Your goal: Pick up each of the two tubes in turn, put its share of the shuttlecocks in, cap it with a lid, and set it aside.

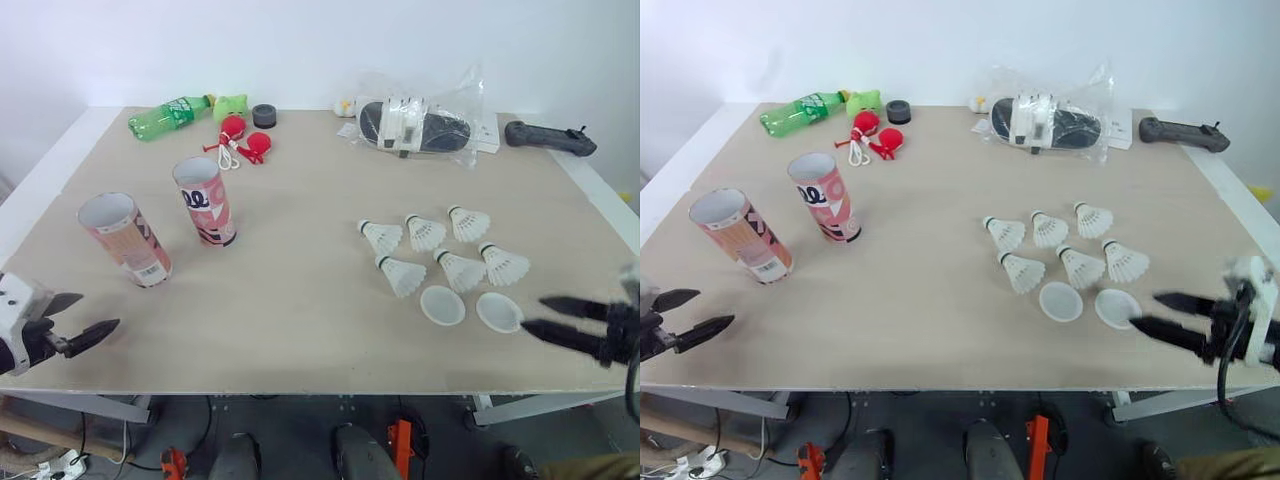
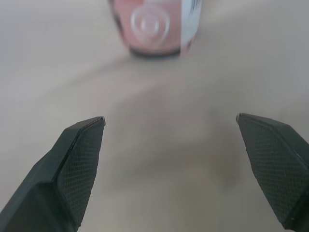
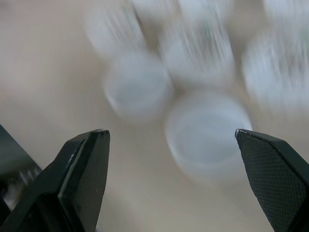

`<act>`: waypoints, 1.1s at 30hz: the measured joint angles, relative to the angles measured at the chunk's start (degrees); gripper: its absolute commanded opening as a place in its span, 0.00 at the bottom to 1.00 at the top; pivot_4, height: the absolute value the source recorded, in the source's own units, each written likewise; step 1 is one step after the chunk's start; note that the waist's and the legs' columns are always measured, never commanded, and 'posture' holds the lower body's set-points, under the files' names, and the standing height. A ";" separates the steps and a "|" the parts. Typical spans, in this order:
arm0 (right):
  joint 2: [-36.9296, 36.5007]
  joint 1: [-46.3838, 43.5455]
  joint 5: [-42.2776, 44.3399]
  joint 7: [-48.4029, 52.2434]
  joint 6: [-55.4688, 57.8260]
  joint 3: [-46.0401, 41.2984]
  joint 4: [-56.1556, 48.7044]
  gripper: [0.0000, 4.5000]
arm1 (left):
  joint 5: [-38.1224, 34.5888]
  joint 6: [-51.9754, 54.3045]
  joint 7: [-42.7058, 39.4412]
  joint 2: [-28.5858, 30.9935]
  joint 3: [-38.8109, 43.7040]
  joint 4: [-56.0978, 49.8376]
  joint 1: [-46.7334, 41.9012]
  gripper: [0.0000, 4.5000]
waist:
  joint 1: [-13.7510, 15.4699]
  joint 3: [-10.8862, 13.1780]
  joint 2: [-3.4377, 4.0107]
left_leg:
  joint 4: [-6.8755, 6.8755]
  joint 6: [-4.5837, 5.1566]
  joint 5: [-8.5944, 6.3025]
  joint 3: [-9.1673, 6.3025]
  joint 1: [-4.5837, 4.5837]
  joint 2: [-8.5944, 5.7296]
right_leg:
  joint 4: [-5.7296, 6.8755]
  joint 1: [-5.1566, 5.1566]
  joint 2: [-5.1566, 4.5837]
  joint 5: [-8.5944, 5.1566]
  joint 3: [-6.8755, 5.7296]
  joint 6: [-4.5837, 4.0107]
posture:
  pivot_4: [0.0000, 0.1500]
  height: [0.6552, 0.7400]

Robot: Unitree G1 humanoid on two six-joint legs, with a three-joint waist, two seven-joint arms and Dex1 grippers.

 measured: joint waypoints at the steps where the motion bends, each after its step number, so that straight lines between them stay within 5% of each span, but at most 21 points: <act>1: -0.12 -3.32 3.60 -1.21 2.42 -0.13 -4.15 0.99 | -1.12 -0.03 0.41 -1.11 0.03 -2.20 -0.59 1.00 | 0.02 0.00 0.00 | 0.00 0.03 0.02 -0.02 0.00 0.01 | 0.00 0.00 0.02 0.05 0.00 0.01 | 1.00 1.00; 6: 3.35 -16.74 14.09 -10.10 8.36 4.25 -17.97 0.99 | -1.70 -0.57 5.62 -6.70 -0.60 -6.66 -1.65 1.00 | 0.31 -0.12 -0.13 | 0.02 0.08 0.05 -0.10 -0.02 0.14 | 0.01 0.02 0.19 0.10 -0.03 0.06 | 1.00 1.00; 13: 15.37 -27.43 16.96 -20.40 8.51 18.97 -26.91 0.99 | 1.07 -3.60 17.90 -18.76 -2.42 -12.14 0.71 1.00 | 0.46 -0.16 -0.20 | 0.08 0.07 0.05 -0.12 -0.27 0.12 | -0.01 -0.07 0.16 0.18 -0.01 0.12 | 1.00 1.00; 21: 16.59 -28.00 13.72 -19.73 5.88 26.20 -28.28 0.99 | 3.90 -7.49 26.39 -25.28 -5.48 -11.14 -2.57 1.00 | 1.69 -0.17 -0.21 | 0.23 0.17 0.11 -0.30 -0.27 0.11 | -0.01 0.00 0.26 0.26 -0.07 0.18 | 1.00 1.00; 33: 18.82 -27.97 8.44 -18.43 2.64 30.26 -27.65 0.99 | 7.98 -12.16 31.14 -27.43 -10.24 -0.51 -9.54 1.00 | 1.92 -0.17 -0.20 | 0.26 0.22 0.17 -0.32 -0.23 0.15 | -0.01 0.01 0.34 0.40 -0.07 0.16 | 1.00 1.00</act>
